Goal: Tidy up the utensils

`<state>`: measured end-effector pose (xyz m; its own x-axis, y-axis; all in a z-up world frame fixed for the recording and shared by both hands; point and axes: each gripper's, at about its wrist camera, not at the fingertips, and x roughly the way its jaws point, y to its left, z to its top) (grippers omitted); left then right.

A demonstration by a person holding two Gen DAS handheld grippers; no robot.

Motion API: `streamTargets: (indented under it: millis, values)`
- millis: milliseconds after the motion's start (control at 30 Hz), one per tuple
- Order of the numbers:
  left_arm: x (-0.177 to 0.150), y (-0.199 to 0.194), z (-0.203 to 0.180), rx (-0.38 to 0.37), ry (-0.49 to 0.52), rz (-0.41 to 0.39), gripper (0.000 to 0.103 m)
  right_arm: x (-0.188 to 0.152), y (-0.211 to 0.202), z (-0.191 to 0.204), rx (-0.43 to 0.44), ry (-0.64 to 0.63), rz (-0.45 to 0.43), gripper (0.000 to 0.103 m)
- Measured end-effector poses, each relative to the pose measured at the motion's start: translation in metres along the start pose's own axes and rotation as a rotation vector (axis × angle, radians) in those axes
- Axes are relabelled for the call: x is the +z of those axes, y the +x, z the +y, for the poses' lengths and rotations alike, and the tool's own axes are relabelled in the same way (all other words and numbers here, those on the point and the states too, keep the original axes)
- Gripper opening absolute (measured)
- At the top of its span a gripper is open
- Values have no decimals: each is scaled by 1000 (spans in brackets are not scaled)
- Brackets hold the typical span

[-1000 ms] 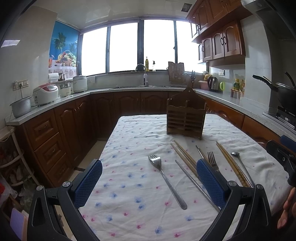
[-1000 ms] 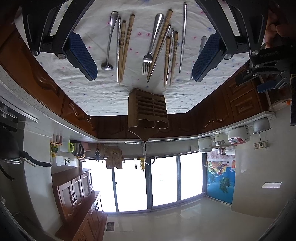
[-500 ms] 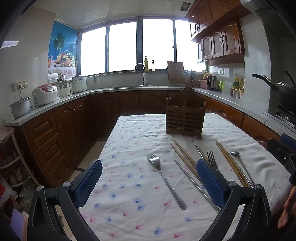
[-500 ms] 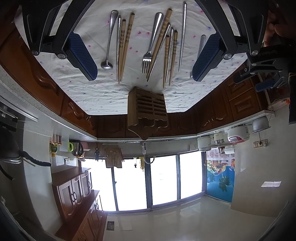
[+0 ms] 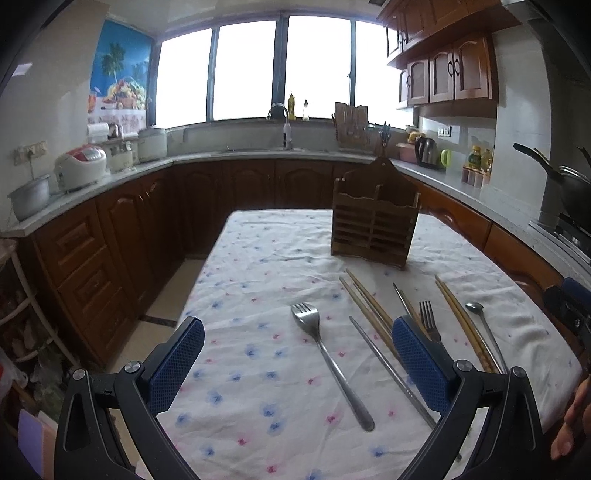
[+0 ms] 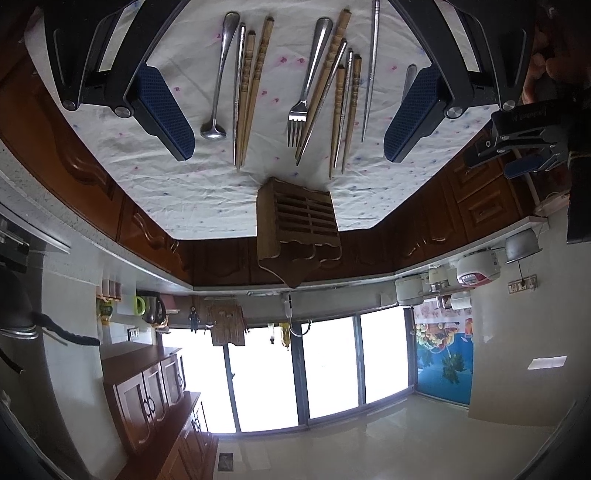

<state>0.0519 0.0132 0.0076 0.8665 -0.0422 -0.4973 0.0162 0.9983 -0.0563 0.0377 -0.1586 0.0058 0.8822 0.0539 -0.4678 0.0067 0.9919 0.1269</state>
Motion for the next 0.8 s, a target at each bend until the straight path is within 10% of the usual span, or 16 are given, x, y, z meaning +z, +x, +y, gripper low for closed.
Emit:
streamTargets:
  millis: [333,800]
  values:
    - [46,60,18,-94,-63,170,101,18,46,-35,22,105,123,101]
    - [102,159,-9,-179,-9,328,82,43,133,-71,50,199,286,59]
